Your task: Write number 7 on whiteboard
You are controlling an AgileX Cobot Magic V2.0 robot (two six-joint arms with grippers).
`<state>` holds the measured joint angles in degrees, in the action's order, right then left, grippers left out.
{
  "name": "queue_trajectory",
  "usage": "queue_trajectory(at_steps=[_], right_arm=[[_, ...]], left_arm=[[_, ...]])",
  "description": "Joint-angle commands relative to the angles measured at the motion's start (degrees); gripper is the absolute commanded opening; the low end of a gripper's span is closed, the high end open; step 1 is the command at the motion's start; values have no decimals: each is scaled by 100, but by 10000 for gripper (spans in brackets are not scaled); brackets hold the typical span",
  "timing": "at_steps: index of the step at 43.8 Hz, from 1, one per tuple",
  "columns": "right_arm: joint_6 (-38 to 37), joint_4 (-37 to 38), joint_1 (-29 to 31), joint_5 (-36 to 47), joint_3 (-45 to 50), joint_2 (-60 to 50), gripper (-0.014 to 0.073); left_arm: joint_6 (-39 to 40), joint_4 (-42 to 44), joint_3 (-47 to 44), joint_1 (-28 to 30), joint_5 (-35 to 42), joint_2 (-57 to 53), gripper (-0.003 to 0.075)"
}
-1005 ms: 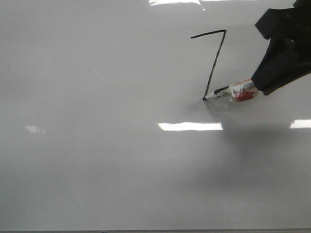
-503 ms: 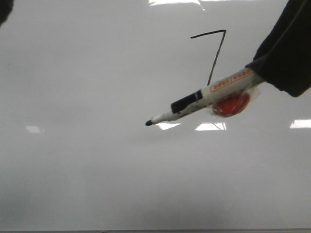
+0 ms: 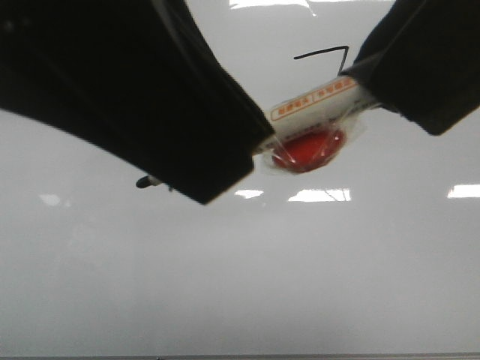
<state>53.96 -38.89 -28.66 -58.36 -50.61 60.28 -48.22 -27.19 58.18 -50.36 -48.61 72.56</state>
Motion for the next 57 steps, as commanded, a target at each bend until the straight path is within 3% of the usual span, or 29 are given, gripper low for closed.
queue_trajectory(at_steps=[1,10,20,27,32,38,41,44,50,57], right_arm=[[84,-335,-6,169,-180,-110,-67],[84,-352,-6,261,-180,-110,-67],[84,-354,-6,243,-180,-110,-67],[84,-354,-6,244,-180,-110,-50],[84,-354,1,189,-180,-110,83],[84,-354,15,167,-180,-110,381],[24,-280,101,167,-184,-142,518],[-172,-41,294,208,-184,-281,584],[-957,509,895,463,-184,-692,578],[-1153,685,1582,491,-177,-1046,577]], left_arm=[[-21,-214,210,-50,249,41,494],[-21,-214,210,-50,181,178,466],[-21,-180,210,-50,181,178,191],[-21,-180,210,-50,181,178,62],[-21,-180,210,-50,181,178,26],[33,-128,213,24,181,178,21],[430,183,264,123,159,145,21],[976,718,364,252,14,87,21],[2412,2137,589,554,-357,-159,21],[3956,3666,666,1065,-691,-605,21]])
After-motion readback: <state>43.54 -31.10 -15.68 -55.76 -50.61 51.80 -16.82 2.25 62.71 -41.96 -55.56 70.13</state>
